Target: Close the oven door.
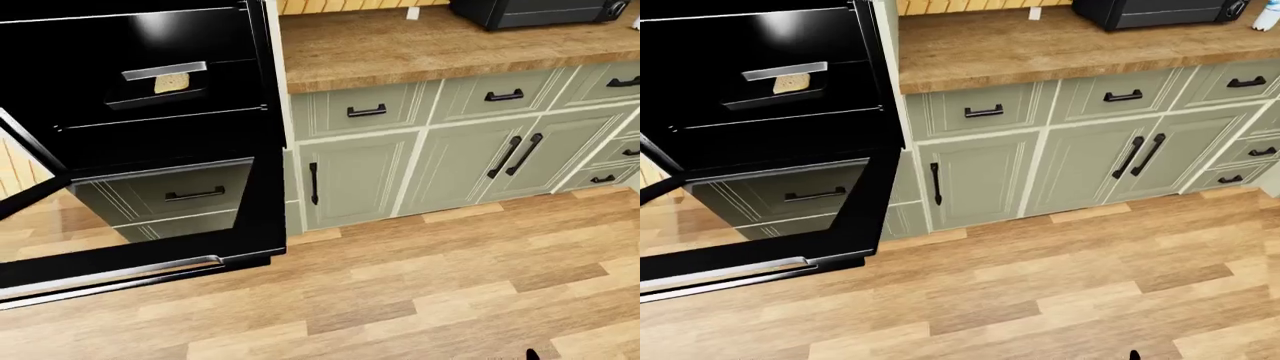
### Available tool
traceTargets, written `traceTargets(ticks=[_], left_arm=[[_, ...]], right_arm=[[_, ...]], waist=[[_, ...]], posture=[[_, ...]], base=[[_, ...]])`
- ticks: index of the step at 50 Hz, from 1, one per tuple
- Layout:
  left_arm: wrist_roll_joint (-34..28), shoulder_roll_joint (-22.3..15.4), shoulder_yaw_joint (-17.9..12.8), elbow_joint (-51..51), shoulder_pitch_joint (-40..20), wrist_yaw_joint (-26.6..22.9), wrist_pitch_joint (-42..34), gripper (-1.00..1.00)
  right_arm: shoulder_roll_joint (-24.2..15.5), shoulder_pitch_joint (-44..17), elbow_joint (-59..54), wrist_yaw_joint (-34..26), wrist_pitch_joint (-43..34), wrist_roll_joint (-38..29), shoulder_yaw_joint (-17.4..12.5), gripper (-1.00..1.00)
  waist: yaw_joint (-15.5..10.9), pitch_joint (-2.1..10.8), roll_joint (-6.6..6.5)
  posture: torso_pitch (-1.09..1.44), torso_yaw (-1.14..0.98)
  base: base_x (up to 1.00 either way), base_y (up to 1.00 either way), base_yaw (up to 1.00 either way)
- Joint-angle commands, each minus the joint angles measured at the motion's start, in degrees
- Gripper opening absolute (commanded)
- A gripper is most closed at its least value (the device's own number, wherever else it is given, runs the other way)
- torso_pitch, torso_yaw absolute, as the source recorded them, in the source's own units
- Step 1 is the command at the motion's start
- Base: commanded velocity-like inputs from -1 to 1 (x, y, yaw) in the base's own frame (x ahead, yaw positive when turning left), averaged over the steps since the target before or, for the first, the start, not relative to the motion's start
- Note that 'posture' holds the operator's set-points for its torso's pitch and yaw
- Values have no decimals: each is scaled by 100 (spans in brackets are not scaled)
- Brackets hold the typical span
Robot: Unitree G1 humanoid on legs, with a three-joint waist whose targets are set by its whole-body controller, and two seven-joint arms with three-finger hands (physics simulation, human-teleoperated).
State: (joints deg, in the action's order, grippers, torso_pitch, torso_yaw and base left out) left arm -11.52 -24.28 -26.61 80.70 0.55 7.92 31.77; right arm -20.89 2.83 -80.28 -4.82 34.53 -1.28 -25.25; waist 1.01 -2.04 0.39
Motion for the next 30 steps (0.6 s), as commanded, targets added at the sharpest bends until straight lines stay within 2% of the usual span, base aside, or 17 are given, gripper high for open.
traceTargets(ticks=[1, 3, 4, 5, 6, 7, 8, 11, 15, 18, 20, 21, 22, 23, 25, 27, 30], left_arm=[[65, -146, -47, -102, -22, 74, 109, 100], [70, -147, -49, -102, -22, 71, 107, 100], [73, -149, -50, -102, -24, 69, 104, 100], [77, -150, -52, -102, -26, 65, 100, 100], [77, -148, -53, -101, -30, 66, 94, 100], [75, -147, -54, -101, -39, 68, 85, 100], [71, -145, -57, -101, -49, 69, 73, 100], [55, -139, -66, -100, -64, 78, 59, 100], [25, -128, -85, -100, -67, 89, 58, 100], [10, -124, -92, -101, -61, 94, 68, 100], [16, -127, -96, -102, -46, 88, 81, 100], [22, -131, -95, -102, -37, 84, 91, 100], [29, -134, -94, -103, -30, 79, 99, 100], [33, -134, -90, -103, -22, 78, 107, 100], [47, -141, -79, -103, -11, 74, 118, 100], [60, -146, -74, -103, -4, 66, 123, 100], [76, -149, -61, -103, -1, 62, 120, 100]], right_arm=[[-38, -19, 55, -5, 103, 20, -8, 100], [-40, -24, 55, -10, 94, 24, -9, 100], [-39, -25, 55, -12, 94, 25, -9, 100], [-39, -28, 55, -13, 89, 27, -9, 100], [-38, -28, 55, -11, 90, 28, -9, 100], [-39, -29, 56, -12, 92, 31, -9, 100], [-41, -31, 56, -10, 88, 32, -9, 100], [-41, -36, 55, -7, 85, 32, -8, 100], [-37, -35, 55, 6, 83, 31, -10, 100], [-36, -30, 55, 17, 91, 29, -10, 100], [-35, -32, 55, 13, 91, 30, -10, 100], [-34, -29, 55, 11, 93, 30, -10, 100], [-34, -25, 55, 10, 97, 31, -10, 100], [-34, -23, 55, 7, 97, 34, -11, 100], [-35, -20, 55, 6, 102, 36, -8, 100], [-37, -22, 55, 7, 99, 35, -5, 100], [-38, -25, 55, 8, 94, 32, -3, 100]], waist=[[-9, 23, -17], [-14, 40, -258], [-24, 83, -444], [-62, 159, -707], [-86, 113, -421], [-82, 70, -437], [-110, 42, -398], [-102, 65, -237], [-73, 22, -16], [-54, 21, 215], [-35, 68, 431], [21, 77, 186], [5, 92, 269], [38, 98, 294], [28, 128, 277], [-2, 88, 176], [-34, 61, -70]], posture=[[0, 0], [0, 0], [0, 0], [0, 0], [0, 0], [0, 0], [0, 0], [0, 0], [0, 0], [0, 0], [0, 0], [0, 0], [0, 0], [0, 0], [0, 0], [0, 0], [0, 0]], base=[[0, 33, 0], [0, 34, 0], [0, 34, 0], [0, 35, 0], [0, 37, 0], [0, 37, 0], [-2, 38, 0], [-3, 38, 0], [-6, 38, 0], [-11, 38, 0], [-14, 39, 0], [-14, 38, 0], [-13, 38, 0], [-14, 38, 0], [-14, 38, 0], [-14, 38, 0], [-14, 38, 0]])
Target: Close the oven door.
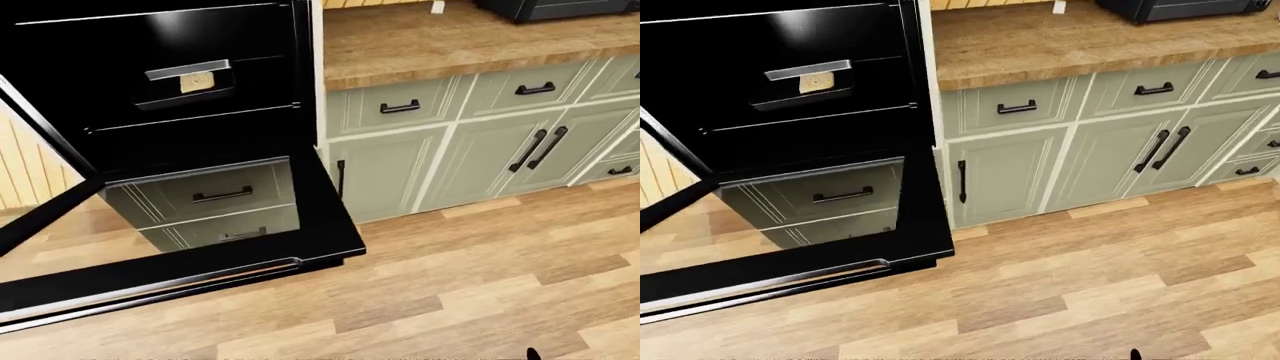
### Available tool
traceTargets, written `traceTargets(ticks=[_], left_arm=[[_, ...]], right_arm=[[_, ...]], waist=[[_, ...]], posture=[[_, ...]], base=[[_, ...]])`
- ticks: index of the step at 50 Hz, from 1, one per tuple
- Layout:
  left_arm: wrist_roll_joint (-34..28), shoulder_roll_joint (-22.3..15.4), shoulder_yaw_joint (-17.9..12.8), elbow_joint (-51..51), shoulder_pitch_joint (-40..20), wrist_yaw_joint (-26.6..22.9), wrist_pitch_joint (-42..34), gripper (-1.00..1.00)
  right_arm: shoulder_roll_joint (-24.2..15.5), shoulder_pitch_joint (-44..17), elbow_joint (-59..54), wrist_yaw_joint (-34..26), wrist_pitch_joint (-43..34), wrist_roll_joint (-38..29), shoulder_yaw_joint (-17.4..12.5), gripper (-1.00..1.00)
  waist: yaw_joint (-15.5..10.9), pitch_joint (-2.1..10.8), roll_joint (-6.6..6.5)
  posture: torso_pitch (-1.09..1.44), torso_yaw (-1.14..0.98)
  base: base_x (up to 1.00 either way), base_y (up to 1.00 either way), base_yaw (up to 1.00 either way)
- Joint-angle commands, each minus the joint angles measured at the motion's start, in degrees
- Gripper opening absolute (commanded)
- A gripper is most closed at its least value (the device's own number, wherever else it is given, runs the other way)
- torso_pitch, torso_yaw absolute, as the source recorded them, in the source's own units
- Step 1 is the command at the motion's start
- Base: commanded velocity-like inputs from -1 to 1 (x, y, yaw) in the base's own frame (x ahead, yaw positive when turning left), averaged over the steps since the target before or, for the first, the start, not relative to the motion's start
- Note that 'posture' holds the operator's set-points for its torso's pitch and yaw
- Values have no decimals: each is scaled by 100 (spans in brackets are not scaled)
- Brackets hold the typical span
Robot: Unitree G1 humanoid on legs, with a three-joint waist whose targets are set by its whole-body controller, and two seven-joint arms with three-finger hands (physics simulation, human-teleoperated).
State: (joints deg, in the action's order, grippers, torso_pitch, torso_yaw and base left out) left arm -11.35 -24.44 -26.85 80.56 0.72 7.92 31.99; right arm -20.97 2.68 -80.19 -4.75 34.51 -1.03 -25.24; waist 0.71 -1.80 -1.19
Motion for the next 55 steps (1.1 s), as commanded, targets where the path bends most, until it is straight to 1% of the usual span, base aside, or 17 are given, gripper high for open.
traceTargets(ticks=[1, 2, 3, 5, 15, 20, 21, 22, 24, 29, 32, 33, 34, 47, 50, 51, 55], left_arm=[[61, -134, -33, -89, -20, 63, 96, 100], [67, -135, -30, -89, -23, 61, 92, 100], [71, -136, -29, -89, -27, 58, 86, 100], [69, -135, -26, -88, -43, 63, 69, 100], [-2, -111, -66, -87, -105, 93, 8, 100], [-18, -107, -82, -87, -95, 95, 22, 100], [-13, -110, -88, -88, -85, 91, 33, 100], [-8, -111, -87, -89, -66, 88, 51, 100], [6, -116, -84, -90, -52, 77, 66, 100], [26, -120, -67, -89, -58, 71, 53, 100], [24, -119, -63, -88, -66, 72, 44, 100], [21, -119, -62, -88, -68, 73, 42, 100], [19, -119, -63, -88, -70, 75, 39, 100], [-24, -111, -75, -87, -80, 91, 33, 100], [-25, -114, -78, -88, -71, 88, 43, 100], [-24, -113, -78, -88, -70, 86, 45, 100], [-26, -113, -75, -88, -70, 90, 45, 100]], right_arm=[[-29, -10, 46, 3, 96, 6, -4, 100], [-31, -12, 46, 7, 97, 6, -6, 100], [-31, -11, 46, 11, 101, 5, -5, 100], [-30, -7, 46, 14, 103, 2, -3, 100], [-25, -9, 45, 16, 104, -4, 0, 100], [-24, -13, 45, 21, 98, -11, 4, 100], [-24, -14, 45, 19, 96, -9, 1, 100], [-24, -13, 45, 19, 96, -11, 1, 100], [-25, -8, 46, 15, 99, -8, -3, 100], [-26, -5, 45, 12, 101, -8, -1, 100], [-25, -7, 45, 3, 100, -4, -5, 100], [-26, -9, 46, 2, 100, -2, -7, 100], [-26, -9, 46, 3, 102, -4, -6, 100], [-21, 5, 45, 5, 121, -17, -1, 100], [-19, 7, 45, 1, 123, -19, -1, 100], [-19, 6, 45, 2, 122, -21, 0, 100], [-17, 8, 45, -4, 124, -24, -1, 100]], waist=[[-15, 47, -46], [-32, 78, -229], [-73, 161, -524], [-95, 96, -271], [-5, -5, 211], [83, 31, 622], [131, -5, 399], [88, 50, 491], [86, 95, 468], [9, 34, 167], [-22, 69, -255], [-62, 149, -542], [-88, 120, -332], [29, -24, 323], [92, 65, 690], [134, -2, 450], [82, 82, 461]], posture=[[0, 0], [0, 0], [0, 0], [0, 0], [0, 0], [0, 0], [0, 0], [0, 0], [0, 0], [0, 0], [0, 0], [0, 0], [0, 0], [0, 0], [0, 0], [0, 0], [0, 0]], base=[[-14, 38, 0], [-14, 38, 0], [-13, 38, 0], [-14, 39, 0], [-14, 38, 0], [-14, 38, 0], [-14, 39, 0], [-14, 39, 0], [-14, 38, 0], [-14, 39, 0], [-14, 38, 0], [-15, 38, 0], [-14, 38, 0], [-14, 37, 0], [-14, 37, 0], [-14, 38, 0], [-14, 37, 0]])
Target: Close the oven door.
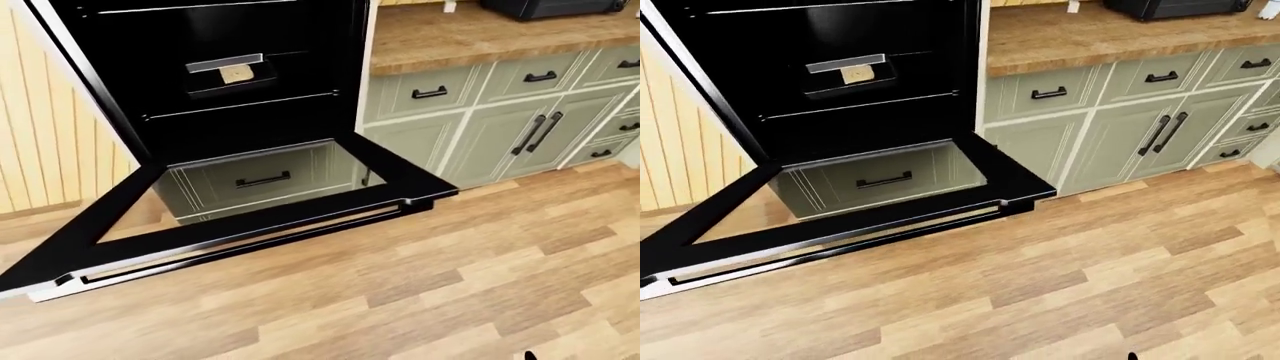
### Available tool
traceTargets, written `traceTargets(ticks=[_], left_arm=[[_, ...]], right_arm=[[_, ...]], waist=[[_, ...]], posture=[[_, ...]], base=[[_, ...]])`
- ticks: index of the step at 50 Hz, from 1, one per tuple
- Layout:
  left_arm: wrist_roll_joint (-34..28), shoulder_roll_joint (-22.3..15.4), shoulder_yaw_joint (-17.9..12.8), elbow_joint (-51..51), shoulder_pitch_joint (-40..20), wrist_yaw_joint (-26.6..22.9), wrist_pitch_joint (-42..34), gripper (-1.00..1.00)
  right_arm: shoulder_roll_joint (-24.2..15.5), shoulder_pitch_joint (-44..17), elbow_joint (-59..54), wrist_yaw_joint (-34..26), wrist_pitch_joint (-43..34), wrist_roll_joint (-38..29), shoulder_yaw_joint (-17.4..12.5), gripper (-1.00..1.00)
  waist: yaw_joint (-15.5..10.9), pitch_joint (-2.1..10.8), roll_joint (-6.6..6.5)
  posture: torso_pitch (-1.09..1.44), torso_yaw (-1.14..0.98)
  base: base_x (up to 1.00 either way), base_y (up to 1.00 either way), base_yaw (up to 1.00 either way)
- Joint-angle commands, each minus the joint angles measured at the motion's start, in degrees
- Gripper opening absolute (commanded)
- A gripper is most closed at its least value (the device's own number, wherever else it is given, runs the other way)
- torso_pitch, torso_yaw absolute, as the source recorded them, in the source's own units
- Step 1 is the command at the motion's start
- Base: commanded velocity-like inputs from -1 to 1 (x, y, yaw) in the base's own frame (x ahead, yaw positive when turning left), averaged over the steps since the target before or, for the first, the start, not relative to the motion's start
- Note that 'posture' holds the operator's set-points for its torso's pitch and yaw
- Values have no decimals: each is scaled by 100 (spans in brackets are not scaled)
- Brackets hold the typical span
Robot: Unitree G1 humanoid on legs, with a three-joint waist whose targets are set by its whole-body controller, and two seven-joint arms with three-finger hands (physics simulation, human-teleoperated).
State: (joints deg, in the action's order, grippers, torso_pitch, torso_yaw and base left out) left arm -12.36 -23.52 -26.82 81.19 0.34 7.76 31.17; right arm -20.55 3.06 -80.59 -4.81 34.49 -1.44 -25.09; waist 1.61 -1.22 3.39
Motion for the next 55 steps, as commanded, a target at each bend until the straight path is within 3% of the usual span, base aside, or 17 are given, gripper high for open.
traceTargets(ticks=[1, 6, 8, 9, 10, 11, 22, 27, 28, 30, 35, 39, 40, 41, 42, 43, 55], left_arm=[[72, -205, -76, -150, -34, 109, 125, 100], [75, -202, -80, -150, -21, 103, 140, 100], [86, -206, -79, -151, -10, 96, 153, 100], [96, -220, -78, -152, -19, 79, 140, 100], [83, -205, -65, -150, -25, 101, 137, 100], [83, -205, -65, -150, -26, 101, 136, 100], [95, -205, -60, -151, 19, 89, 178, 100], [114, -214, -37, -151, 33, 84, 193, 100], [116, -215, -32, -150, 36, 83, 195, 100], [120, -216, -24, -150, 37, 82, 196, 100], [119, -220, -8, -150, 28, 82, 191, 100], [114, -220, -4, -149, 24, 84, 192, 100], [114, -221, -4, -149, 24, 82, 190, 100], [115, -222, -5, -149, 22, 79, 189, 100], [115, -222, -5, -149, 20, 80, 190, 100], [112, -221, -3, -149, 23, 83, 192, 100], [113, -218, 6, -149, 36, 88, 199, 100]], right_arm=[[-60, -28, 85, 2, 129, 16, -15, 100], [-61, -31, 85, -9, 125, 20, -17, 100], [-61, -35, 85, -5, 125, 16, -13, 100], [-61, -36, 85, -5, 125, 17, -14, 100], [-63, -38, 85, -7, 120, 12, -11, 100], [-63, -38, 85, -4, 120, 8, -10, 100], [-51, -29, 84, 4, 125, -13, -6, 100], [-52, -29, 84, -3, 122, -14, -8, 100], [-51, -29, 84, -1, 122, -16, -7, 100], [-49, -29, 84, -2, 126, -18, -7, 100], [-51, -24, 85, -3, 145, -17, -10, 100], [-54, -27, 85, -13, 160, -11, -10, 100], [-54, -27, 85, -13, 160, -11, -10, 100], [-55, -28, 85, -14, 161, -12, -9, 100], [-56, -29, 85, -20, 162, -7, -12, 100], [-56, -28, 85, -22, 164, -6, -12, 100], [-51, -18, 84, -24, 163, -6, -8, 100]], waist=[[-27, 8, -42], [-81, -33, -456], [-108, 22, -813], [-162, 103, -1097], [-174, 1, -720], [-176, -21, -782], [-69, -89, -221], [10, -44, 185], [47, -74, -34], [10, 11, 51], [-46, -44, -202], [-45, -59, -664], [-66, 11, -899], [-40, 65, -942], [-96, -58, -772], [-71, -119, -754], [-68, -127, -148]], posture=[[0, 0], [0, 0], [0, 0], [0, 0], [0, 0], [0, 0], [0, 0], [0, 0], [0, 0], [0, 0], [0, 0], [0, 0], [0, 0], [0, 0], [0, 0], [0, 0], [0, 0]], base=[[-14, 38, 0], [-14, 38, 0], [-13, 38, 0], [-14, 37, 0], [-14, 38, 0], [-14, 38, 0], [-14, 37, 0], [-14, 37, 0], [-13, 38, 0], [-13, 37, 0], [-9, 38, 0], [-3, 38, 0], [0, 38, 0], [0, 39, 0], [0, 39, 0], [0, 38, 0], [0, 38, 0]])
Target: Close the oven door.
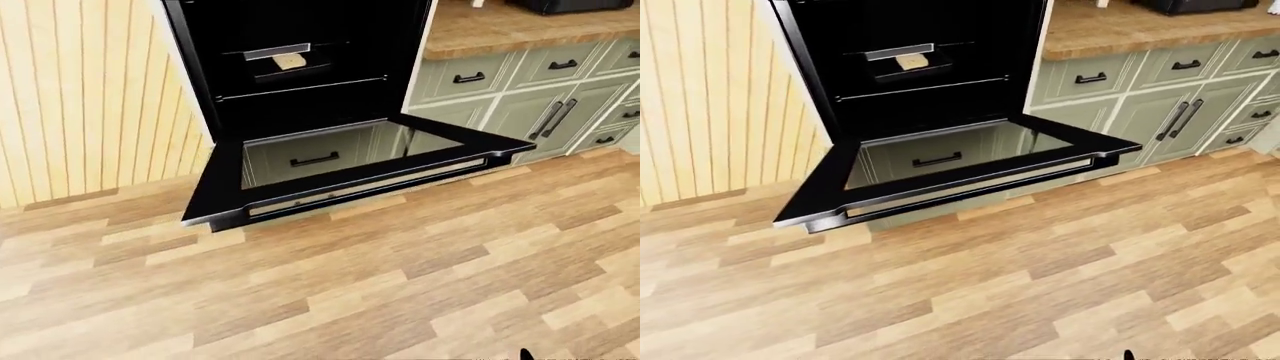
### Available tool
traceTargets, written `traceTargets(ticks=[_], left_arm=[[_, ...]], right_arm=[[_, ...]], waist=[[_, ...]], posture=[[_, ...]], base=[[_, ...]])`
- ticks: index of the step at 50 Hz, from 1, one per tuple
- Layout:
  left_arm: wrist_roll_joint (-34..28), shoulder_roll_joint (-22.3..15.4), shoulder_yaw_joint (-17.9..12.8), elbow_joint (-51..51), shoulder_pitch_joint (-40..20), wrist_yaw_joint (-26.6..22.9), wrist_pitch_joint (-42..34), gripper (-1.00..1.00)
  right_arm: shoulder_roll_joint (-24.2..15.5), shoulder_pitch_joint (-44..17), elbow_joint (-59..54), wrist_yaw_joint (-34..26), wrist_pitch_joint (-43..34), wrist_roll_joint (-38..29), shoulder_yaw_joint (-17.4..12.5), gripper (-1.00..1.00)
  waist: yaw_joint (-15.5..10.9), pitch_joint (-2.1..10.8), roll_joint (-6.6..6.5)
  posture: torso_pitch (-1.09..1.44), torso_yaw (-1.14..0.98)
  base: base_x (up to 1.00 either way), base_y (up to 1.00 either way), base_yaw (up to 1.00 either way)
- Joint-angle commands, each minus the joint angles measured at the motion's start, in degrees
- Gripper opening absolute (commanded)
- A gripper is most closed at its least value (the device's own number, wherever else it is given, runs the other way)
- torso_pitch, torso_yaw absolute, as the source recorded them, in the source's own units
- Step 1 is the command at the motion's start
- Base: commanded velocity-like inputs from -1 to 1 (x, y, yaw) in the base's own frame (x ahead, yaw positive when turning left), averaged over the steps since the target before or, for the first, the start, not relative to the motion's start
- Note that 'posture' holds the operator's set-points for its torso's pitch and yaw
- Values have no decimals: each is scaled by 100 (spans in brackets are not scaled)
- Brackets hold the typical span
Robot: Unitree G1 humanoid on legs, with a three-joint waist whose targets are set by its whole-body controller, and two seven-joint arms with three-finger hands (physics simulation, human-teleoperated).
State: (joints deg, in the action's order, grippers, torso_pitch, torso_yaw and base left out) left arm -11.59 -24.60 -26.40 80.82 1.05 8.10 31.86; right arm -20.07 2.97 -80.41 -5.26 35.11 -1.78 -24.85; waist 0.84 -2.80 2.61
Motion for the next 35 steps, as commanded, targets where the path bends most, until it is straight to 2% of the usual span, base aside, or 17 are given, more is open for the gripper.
traceTargets(ticks=[1, 2, 3, 4, 7, 9, 13, 15, 16, 17, 19, 29, 31, 32, 33, 35], left_arm=[[35, -109, -38, -112, -33, 56, 128, 100], [34, -108, -38, -112, -30, 56, 132, 100], [34, -107, -38, -112, -29, 56, 133, 100], [32, -107, -36, -112, -31, 55, 133, 100], [28, -107, -38, -112, -38, 61, 124, 100], [27, -107, -42, -112, -39, 58, 123, 100], [24, -107, -47, -112, -39, 57, 122, 100], [27, -107, -52, -112, -37, 53, 121, 100], [27, -107, -53, -113, -39, 51, 121, 100], [28, -105, -53, -113, -34, 49, 129, 100], [32, -106, -53, -113, -22, 50, 138, 100], [32, -106, -43, -113, -35, 55, 123, 100], [28, -104, -42, -112, -37, 58, 121, 100], [29, -104, -44, -112, -37, 57, 119, 100], [28, -104, -44, -112, -38, 58, 118, 100], [28, -103, -45, -112, -39, 58, 119, 100]], right_arm=[[-96, -10, 67, 21, 99, 24, -30, 100], [-95, -12, 67, 22, 98, 23, -30, 100], [-93, -11, 67, 21, 98, 23, -31, 100], [-94, -9, 67, 20, 98, 23, -32, 100], [-88, -9, 67, 22, 100, 19, -31, 100], [-91, -5, 67, 19, 101, 20, -33, 100], [-92, -8, 67, 15, 99, 22, -35, 100], [-92, -12, 67, 6, 96, 23, -34, 100], [-93, -13, 67, 5, 97, 24, -35, 100], [-95, -13, 67, 3, 95, 25, -36, 100], [-94, -10, 67, 5, 99, 25, -35, 100], [-93, -9, 67, 4, 98, 26, -30, 100], [-89, -10, 67, 8, 100, 21, -27, 100], [-90, -8, 67, 10, 100, 20, -27, 100], [-91, -8, 66, 8, 99, 20, -28, 100], [-90, -4, 67, 12, 103, 18, -29, 100]], waist=[[13, 35, -1], [20, 47, 91], [40, 94, 237], [98, 49, 47], [75, 120, 94], [47, 125, 27], [34, 77, -291], [19, 119, -600], [-14, 200, -872], [-33, 207, -735], [-67, 81, -648], [-26, 51, -87], [-16, 72, 116], [7, 132, 285], [59, 74, 0], [54, 112, 96]], posture=[[0, 0], [0, 0], [0, 0], [0, 0], [0, 0], [0, 0], [0, 0], [0, 0], [0, 0], [0, 0], [0, 0], [0, 0], [0, 0], [0, 0], [0, 0], [0, 0]], base=[[0, 38, 0], [0, 39, 0], [0, 38, 0], [0, 38, 0], [0, 39, 0], [0, 38, 0], [0, 38, 0], [0, 38, 0], [0, 38, 0], [0, 38, 0], [0, 39, 0], [0, 38, 0], [0, 39, 0], [0, 38, 0], [0, 38, 0], [0, 38, 0]])
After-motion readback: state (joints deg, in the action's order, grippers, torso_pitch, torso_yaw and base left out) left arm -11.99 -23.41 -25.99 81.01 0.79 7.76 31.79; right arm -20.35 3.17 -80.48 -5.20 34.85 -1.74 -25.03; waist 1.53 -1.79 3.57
